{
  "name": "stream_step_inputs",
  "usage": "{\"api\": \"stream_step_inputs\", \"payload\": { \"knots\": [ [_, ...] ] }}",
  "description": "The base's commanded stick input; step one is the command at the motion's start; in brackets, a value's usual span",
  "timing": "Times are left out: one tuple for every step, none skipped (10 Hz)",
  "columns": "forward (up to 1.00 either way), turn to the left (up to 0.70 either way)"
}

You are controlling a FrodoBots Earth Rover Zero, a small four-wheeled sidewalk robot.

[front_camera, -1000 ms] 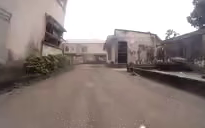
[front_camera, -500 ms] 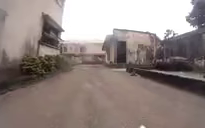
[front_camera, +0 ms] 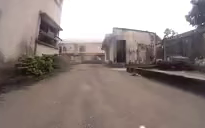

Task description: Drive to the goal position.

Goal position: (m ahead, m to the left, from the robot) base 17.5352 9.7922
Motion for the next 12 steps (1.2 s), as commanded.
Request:
{"api": "stream_step_inputs", "payload": {
  "knots": [
    [0.3,0.0],
    [0.3,0.0],
    [0.3,0.0],
    [0.3,0.0],
    [0.3,0.0],
    [0.3,0.0],
    [0.3,0.0],
    [0.3,0.0],
    [0.3,0.0],
    [0.3,0.0],
    [0.3,0.0],
    [0.3,0.0]
  ]
}}
